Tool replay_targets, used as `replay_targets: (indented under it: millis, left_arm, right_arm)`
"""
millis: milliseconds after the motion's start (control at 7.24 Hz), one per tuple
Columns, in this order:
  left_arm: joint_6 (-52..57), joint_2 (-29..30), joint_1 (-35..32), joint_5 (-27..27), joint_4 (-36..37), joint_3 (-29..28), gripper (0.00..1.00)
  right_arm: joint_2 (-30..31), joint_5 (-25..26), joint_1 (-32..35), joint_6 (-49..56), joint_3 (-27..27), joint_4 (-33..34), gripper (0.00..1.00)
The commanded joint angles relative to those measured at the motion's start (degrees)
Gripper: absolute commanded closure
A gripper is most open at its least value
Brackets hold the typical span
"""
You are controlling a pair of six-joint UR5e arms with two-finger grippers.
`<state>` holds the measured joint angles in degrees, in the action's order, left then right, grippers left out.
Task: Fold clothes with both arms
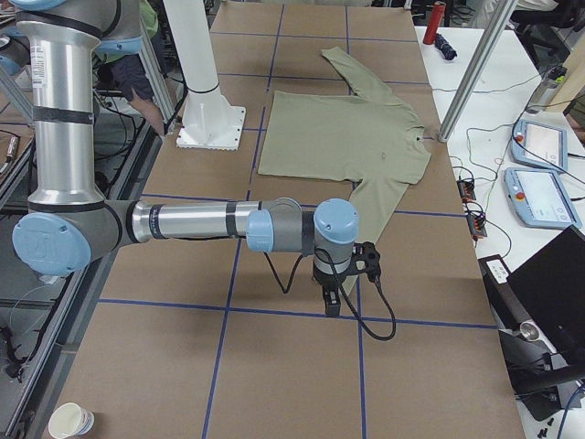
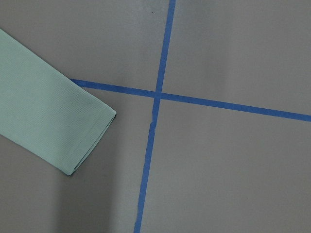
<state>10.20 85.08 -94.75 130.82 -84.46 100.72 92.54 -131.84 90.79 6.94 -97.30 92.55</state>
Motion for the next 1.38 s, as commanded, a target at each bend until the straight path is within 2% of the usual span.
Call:
replay_targets:
  millis: [0,414,552,690,828,966,1104,1243]
  left_arm:
    - [0.0,0.2,0.1,0.0,0.0,0.1,0.00]
    - [0.1,0.4,0.1,0.1,-0.1,3.7,0.00]
    - [-0.1,0.5,0.1,0.6,-2.4,4.8,0.00]
    - [-0.5,1.1,0.1,0.6,-9.1,3.4,0.00]
    - [-0.7,1.2,0.0,0.5,-18.8,1.2,0.00]
    - [-0.6,0.7,0.0,1.7,-21.5,-0.2,0.00]
    - [-0.4,1.1,0.1,4.1,-22.1,-2.0,0.00]
    - [-0.5,2.1,0.1,5.7,-22.1,-3.7,0.00]
  right_arm:
    - [-0.1,0.0,0.0,0.0,0.0,0.0,0.00]
    - [-0.7,-0.3,-1.5,-0.1,0.0,-0.2,0.00]
    - [-1.7,-0.4,-2.2,-0.2,-0.7,-2.6,0.00]
    - [-1.7,0.0,-2.4,-0.1,-0.1,-7.3,0.00]
    - [-1.8,-0.9,-2.6,-1.8,2.3,-8.4,0.00]
    - [-2.1,-1.1,-2.7,-2.2,4.5,-11.7,0.00]
    - [-2.9,-2.7,-3.7,-2.2,9.1,-18.9,0.00]
    - [-2.9,-3.1,-6.3,-9.7,12.6,-25.3,0.00]
